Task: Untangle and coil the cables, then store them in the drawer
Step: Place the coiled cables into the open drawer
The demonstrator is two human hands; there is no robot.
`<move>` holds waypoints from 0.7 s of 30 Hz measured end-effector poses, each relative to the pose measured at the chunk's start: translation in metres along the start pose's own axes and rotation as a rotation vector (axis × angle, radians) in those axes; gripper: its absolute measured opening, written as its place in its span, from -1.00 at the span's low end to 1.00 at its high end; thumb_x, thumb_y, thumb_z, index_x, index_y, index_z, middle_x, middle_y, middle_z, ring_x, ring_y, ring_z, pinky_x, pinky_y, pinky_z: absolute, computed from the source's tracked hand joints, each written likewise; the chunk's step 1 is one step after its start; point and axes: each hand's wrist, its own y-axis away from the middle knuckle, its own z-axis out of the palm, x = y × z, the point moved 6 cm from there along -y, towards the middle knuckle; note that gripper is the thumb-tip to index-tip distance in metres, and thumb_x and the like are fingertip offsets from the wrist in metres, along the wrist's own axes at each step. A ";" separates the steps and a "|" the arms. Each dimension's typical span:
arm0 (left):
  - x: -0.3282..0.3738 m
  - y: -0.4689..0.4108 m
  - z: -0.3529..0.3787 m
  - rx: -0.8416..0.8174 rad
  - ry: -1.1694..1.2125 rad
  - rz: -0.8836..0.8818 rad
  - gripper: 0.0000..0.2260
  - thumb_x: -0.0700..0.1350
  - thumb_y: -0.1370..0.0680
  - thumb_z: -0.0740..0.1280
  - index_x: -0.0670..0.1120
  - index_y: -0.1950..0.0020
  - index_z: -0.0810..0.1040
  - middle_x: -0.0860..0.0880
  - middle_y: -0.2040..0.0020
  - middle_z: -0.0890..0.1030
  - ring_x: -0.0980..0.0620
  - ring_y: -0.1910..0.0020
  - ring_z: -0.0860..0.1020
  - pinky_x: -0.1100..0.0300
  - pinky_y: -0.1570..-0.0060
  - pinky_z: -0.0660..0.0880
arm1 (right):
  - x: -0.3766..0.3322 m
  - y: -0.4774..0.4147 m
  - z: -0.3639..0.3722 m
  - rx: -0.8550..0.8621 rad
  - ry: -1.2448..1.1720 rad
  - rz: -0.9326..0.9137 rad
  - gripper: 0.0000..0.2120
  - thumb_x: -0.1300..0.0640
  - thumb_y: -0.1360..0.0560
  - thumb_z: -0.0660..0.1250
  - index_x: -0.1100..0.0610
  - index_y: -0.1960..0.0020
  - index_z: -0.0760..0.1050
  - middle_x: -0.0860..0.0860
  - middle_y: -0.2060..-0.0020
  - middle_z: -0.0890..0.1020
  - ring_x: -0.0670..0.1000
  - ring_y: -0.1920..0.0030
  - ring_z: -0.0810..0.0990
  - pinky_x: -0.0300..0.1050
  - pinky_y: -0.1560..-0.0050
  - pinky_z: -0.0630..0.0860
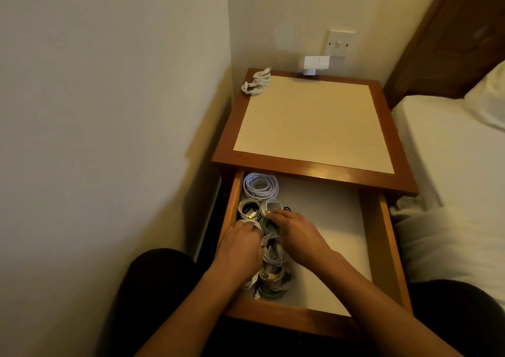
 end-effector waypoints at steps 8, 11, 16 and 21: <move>-0.043 -0.034 -0.084 0.460 0.447 -0.033 -0.79 -0.16 -0.59 0.33 -0.02 -0.20 0.65 0.07 -0.12 0.62 0.14 -0.11 0.45 0.28 -0.10 0.38 | -0.002 -0.024 -0.101 0.279 -0.083 -0.010 -0.69 0.20 -0.63 0.24 0.00 -0.30 0.60 -0.07 -0.24 0.61 -0.08 -0.20 0.56 -0.22 -0.18 0.46; -0.058 -0.074 -0.117 0.586 0.487 -0.018 -0.79 -0.19 -0.58 0.34 -0.05 -0.19 0.65 0.06 -0.12 0.62 0.10 -0.17 0.48 0.33 -0.14 0.31 | 0.004 -0.061 -0.132 0.345 -0.128 -0.002 -0.76 0.19 -0.62 0.30 0.01 -0.22 0.64 -0.08 -0.17 0.62 -0.09 -0.09 0.56 -0.19 -0.12 0.49; -0.086 -0.196 -0.130 0.545 0.369 0.007 -0.68 -0.08 -0.60 0.32 -0.07 -0.35 0.54 -0.07 -0.30 0.55 -0.07 -0.31 0.46 0.05 -0.29 0.42 | 0.021 -0.165 -0.159 0.304 -0.016 0.017 -0.72 0.16 -0.63 0.30 -0.03 -0.29 0.59 -0.03 -0.28 0.60 0.01 -0.25 0.57 -0.10 -0.25 0.49; -0.112 -0.302 -0.124 0.480 0.200 -0.062 -0.49 0.00 -0.63 0.27 -0.06 -0.56 0.28 -0.08 -0.53 0.36 -0.10 -0.50 0.31 -0.04 -0.44 0.26 | 0.042 -0.284 -0.182 0.256 0.125 0.070 -0.61 0.18 -0.61 0.32 0.04 -0.43 0.48 0.06 -0.36 0.56 0.11 -0.31 0.53 -0.01 -0.28 0.47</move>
